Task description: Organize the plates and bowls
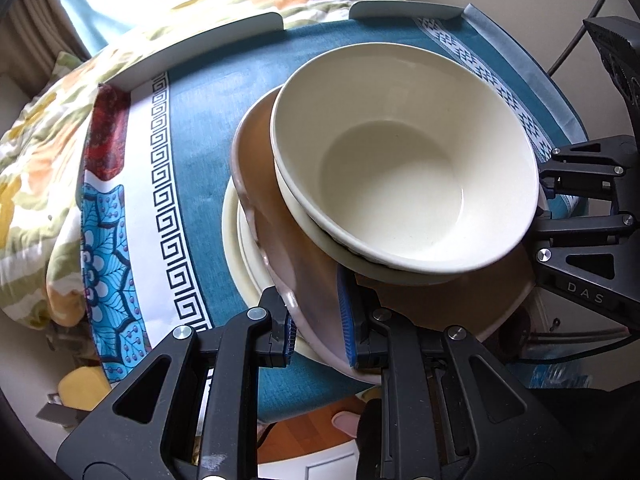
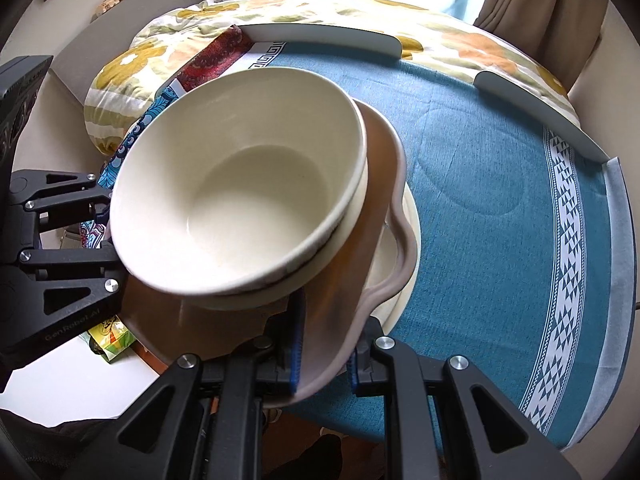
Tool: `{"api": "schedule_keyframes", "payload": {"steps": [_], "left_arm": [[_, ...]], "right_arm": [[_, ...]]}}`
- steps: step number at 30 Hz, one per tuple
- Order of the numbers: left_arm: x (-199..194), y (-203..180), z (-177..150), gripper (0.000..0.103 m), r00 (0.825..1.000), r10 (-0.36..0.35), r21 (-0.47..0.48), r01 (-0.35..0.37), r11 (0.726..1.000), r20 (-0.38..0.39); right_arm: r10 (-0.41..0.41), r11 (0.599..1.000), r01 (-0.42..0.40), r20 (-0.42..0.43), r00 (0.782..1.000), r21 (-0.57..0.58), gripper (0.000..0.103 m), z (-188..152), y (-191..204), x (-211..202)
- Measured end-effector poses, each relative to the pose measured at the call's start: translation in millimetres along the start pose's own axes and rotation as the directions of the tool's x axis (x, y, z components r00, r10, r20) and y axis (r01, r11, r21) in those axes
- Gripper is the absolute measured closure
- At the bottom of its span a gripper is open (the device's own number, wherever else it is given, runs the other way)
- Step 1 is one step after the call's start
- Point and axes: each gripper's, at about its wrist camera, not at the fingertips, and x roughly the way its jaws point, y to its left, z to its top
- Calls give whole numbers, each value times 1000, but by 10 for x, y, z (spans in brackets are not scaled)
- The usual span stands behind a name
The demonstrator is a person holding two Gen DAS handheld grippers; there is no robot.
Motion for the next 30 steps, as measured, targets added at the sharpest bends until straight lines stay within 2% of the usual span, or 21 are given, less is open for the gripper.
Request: {"api": "schedule_keyframes", "payload": {"steps": [11,15,20,22,24,26,30], "left_arm": [[5,3,29,87,1000,11,-10,-12,1000,-25],[-12,-36,64,84,998,49,30,-47,998,-43],[-19,-59,88,79,996,52,56,-48,997,-73],[-30,-80,89,75,994,81,72,-76,995,-76],[-55,-97,91,60,989,133,97,-126,987,-67],[-87,-90,89,55,987,150,109,-143,984,-58],[-176,-64,98,55,989,139,105,-134,985,-49]], "right_arm": [[10,999,-9,-31,999,39,87,26,-30,18],[15,998,-11,-66,998,63,87,55,-42,38],[24,994,-14,-95,995,106,87,81,-75,31],[15,994,-4,-100,995,110,87,86,-81,9],[2,993,10,-101,995,114,87,103,-85,-32],[-9,993,21,-101,995,119,85,116,-101,-73],[-12,990,27,-109,994,140,75,119,-143,-150]]}}
